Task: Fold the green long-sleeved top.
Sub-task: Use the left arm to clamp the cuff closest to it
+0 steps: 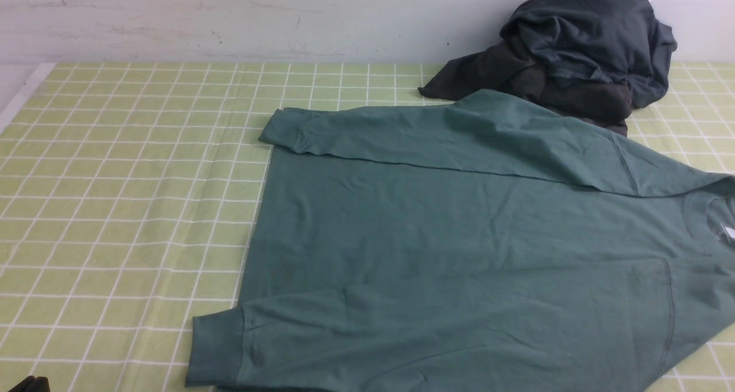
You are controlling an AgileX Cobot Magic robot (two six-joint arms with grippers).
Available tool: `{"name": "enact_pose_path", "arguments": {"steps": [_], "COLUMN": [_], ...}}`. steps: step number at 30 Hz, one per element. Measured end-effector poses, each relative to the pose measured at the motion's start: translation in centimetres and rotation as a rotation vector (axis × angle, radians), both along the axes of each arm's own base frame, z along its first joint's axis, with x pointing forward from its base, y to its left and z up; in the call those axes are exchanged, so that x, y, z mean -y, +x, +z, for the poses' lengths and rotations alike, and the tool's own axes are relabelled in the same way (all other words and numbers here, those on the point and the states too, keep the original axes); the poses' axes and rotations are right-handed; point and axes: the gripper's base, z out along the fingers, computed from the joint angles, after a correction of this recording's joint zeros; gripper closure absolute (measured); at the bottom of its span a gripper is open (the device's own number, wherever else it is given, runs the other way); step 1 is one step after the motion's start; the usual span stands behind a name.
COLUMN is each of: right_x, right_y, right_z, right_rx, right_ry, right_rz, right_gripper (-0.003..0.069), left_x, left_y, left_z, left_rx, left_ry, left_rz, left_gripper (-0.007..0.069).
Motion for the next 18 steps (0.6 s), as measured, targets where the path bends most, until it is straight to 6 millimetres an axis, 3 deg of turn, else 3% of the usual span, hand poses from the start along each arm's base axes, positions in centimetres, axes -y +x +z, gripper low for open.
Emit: {"name": "enact_pose_path", "arguments": {"steps": [13,18], "right_x": [0.0,-0.2], "right_y": [0.0,0.2], "right_z": [0.0,1.3], "right_rx": [0.004,0.156], "right_ry": [0.014,0.021], "right_rz": [-0.002,0.023], "right_gripper": [0.0673,0.0673], "left_x": [0.0,0.0], "left_y": [0.0,0.1], "left_z": [0.0,0.2], "left_rx": [0.0,0.046], "left_ry": [0.0,-0.011], "left_rz": [0.0,0.003], "left_gripper": [0.0627,0.0627]}}
